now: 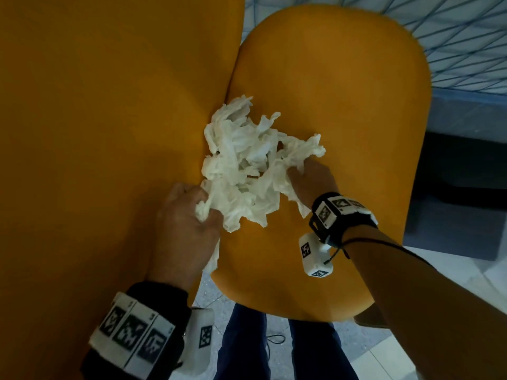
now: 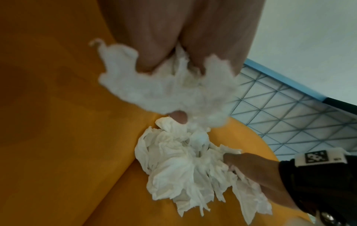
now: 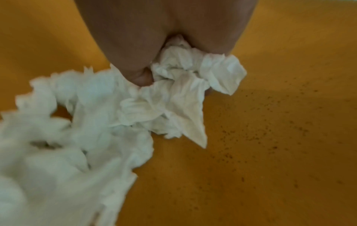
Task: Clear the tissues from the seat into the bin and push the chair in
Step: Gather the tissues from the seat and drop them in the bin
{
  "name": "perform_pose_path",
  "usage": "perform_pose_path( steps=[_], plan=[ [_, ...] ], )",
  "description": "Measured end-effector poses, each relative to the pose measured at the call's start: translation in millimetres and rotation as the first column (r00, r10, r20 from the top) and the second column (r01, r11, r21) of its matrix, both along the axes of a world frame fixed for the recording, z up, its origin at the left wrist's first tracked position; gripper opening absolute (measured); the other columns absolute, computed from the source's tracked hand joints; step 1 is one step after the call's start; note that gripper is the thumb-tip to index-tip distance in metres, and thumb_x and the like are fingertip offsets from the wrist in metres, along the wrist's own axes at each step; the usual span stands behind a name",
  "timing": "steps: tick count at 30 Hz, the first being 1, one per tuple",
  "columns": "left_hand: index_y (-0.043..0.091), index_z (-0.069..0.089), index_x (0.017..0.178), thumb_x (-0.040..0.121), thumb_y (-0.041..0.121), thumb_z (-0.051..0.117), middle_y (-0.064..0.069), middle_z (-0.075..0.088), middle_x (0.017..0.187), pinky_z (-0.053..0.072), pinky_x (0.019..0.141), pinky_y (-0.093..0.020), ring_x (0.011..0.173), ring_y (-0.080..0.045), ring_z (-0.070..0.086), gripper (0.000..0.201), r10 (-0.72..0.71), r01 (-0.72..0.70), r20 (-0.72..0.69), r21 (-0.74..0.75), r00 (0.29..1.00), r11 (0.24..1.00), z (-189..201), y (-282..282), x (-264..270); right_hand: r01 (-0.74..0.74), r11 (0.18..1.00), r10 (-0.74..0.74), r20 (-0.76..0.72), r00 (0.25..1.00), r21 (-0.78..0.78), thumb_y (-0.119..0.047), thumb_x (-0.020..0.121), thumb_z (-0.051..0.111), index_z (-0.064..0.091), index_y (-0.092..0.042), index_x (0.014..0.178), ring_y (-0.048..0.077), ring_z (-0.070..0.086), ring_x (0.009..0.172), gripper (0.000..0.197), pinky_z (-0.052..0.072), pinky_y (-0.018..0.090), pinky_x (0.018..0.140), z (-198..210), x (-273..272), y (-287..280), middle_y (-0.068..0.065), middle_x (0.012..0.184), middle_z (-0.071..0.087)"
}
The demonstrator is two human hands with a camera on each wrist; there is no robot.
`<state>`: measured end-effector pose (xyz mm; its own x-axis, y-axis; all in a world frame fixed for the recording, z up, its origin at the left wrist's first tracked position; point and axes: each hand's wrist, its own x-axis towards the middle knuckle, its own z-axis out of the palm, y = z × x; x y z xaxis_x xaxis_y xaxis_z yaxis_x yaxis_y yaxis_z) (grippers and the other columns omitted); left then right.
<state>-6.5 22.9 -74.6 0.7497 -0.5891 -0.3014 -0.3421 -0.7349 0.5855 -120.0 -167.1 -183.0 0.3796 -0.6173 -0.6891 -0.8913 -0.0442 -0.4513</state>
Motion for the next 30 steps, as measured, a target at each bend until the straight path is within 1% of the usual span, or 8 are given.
perform_pose_path(
  steps=[4, 9, 12, 16, 19, 24, 27, 30],
  plan=[
    [0.019, 0.053, 0.092, 0.081, -0.003, 0.060, 0.003, 0.061, 0.084, 0.040, 0.056, -0.020, 0.069, -0.014, 0.059, 0.025, 0.010, -0.009, -0.128, 0.012, 0.992, 1.000, 1.5, 0.7, -4.8, 0.132, 0.991, -0.130, 0.076, 0.989, -0.031, -0.032, 0.086, 0.056, 0.055, -0.013, 0.075, 0.029, 0.055, 0.073, 0.022, 0.037, 0.030, 0.060, 21.6, -15.5, 1.0, 0.004, 0.072, 0.058],
    [0.033, 0.048, 0.109, 0.085, 0.017, 0.057, 0.001, 0.059, 0.065, 0.044, 0.048, -0.032, 0.053, -0.018, 0.056, 0.030, -0.070, 0.094, -0.209, 0.104, 0.975, 0.990, -11.8, -6.8, -15.1, 0.265, 0.963, -0.254, 0.162, 0.954, -0.047, -0.015, 0.082, 0.062, 0.066, -0.008, 0.099, 0.023, 0.055, 0.069, 0.020, 0.046, 0.026, 0.058, 39.2, -42.5, 7.4, 0.006, 0.085, 0.059],
    [0.037, 0.041, 0.126, 0.089, 0.033, 0.056, 0.005, 0.056, 0.065, 0.042, 0.053, -0.031, 0.061, -0.019, 0.057, 0.040, -0.288, 0.313, -0.130, 0.252, 0.949, 0.916, -28.8, -13.3, -22.1, 0.273, 0.959, -0.255, 0.192, 0.947, -0.073, -0.003, 0.081, 0.052, 0.045, -0.027, 0.069, 0.008, 0.040, 0.052, 0.028, 0.027, 0.011, 0.040, 36.9, -54.7, 11.5, -0.005, 0.067, 0.046],
    [0.031, 0.032, 0.142, 0.092, 0.031, 0.051, -0.003, 0.064, 0.090, 0.050, 0.065, -0.036, 0.084, -0.025, 0.063, 0.054, -0.444, 0.424, -0.053, 0.416, 0.894, 0.804, -61.8, -15.5, -24.0, 0.330, 0.934, -0.291, 0.247, 0.925, -0.138, 0.003, 0.080, 0.044, 0.049, -0.011, 0.078, 0.012, 0.041, 0.054, 0.015, 0.033, 0.025, 0.048, 34.0, -54.0, 14.8, -0.003, 0.067, 0.049],
    [0.014, 0.054, 0.122, 0.092, 0.025, 0.050, -0.010, 0.065, 0.100, 0.051, 0.072, -0.040, 0.094, -0.030, 0.063, 0.031, -0.444, 0.406, -0.014, 0.428, 0.896, 0.807, -75.0, -16.2, -17.9, 0.315, 0.936, -0.269, 0.259, 0.928, -0.159, -0.011, 0.081, 0.052, 0.051, -0.020, 0.107, 0.022, 0.054, 0.076, 0.028, 0.044, 0.031, 0.066, 25.3, -45.0, 11.5, 0.002, 0.100, 0.058],
    [0.007, 0.062, 0.105, 0.093, 0.023, 0.053, -0.015, 0.065, 0.099, 0.048, 0.068, -0.038, 0.088, -0.032, 0.062, 0.022, -0.369, 0.341, 0.034, 0.309, 0.929, 0.888, -62.1, -12.2, -7.4, 0.001, 0.991, -0.007, -0.041, 0.999, -0.132, -0.039, 0.081, 0.063, 0.032, -0.035, 0.134, 0.036, 0.059, 0.094, 0.062, 0.049, 0.044, 0.075, -0.4, -28.6, 4.6, 0.007, 0.131, 0.039],
    [0.006, 0.064, 0.096, 0.093, 0.028, 0.057, -0.013, 0.065, 0.089, 0.046, 0.060, -0.036, 0.076, -0.028, 0.061, 0.023, -0.286, 0.262, 0.078, 0.224, 0.955, 0.939, -44.5, -7.6, -2.2, -0.148, 0.968, 0.122, -0.134, 0.983, -0.201, -0.040, 0.087, 0.059, 0.044, -0.026, 0.128, 0.042, 0.059, 0.098, 0.046, 0.050, 0.046, 0.076, -9.5, -26.8, 4.9, 0.008, 0.131, 0.039],
    [0.006, 0.064, 0.091, 0.086, 0.020, 0.066, -0.008, 0.063, 0.084, 0.036, 0.060, -0.026, 0.072, -0.022, 0.056, 0.015, -0.238, 0.222, 0.085, 0.161, 0.968, 0.962, -28.8, -2.6, 2.3, -0.097, 0.974, 0.066, -0.150, 0.987, -0.204, -0.042, 0.091, 0.051, 0.060, -0.018, 0.112, 0.039, 0.059, 0.097, 0.033, 0.049, 0.044, 0.078, -6.7, -27.0, -1.3, 0.009, 0.125, 0.052]
  ],
)
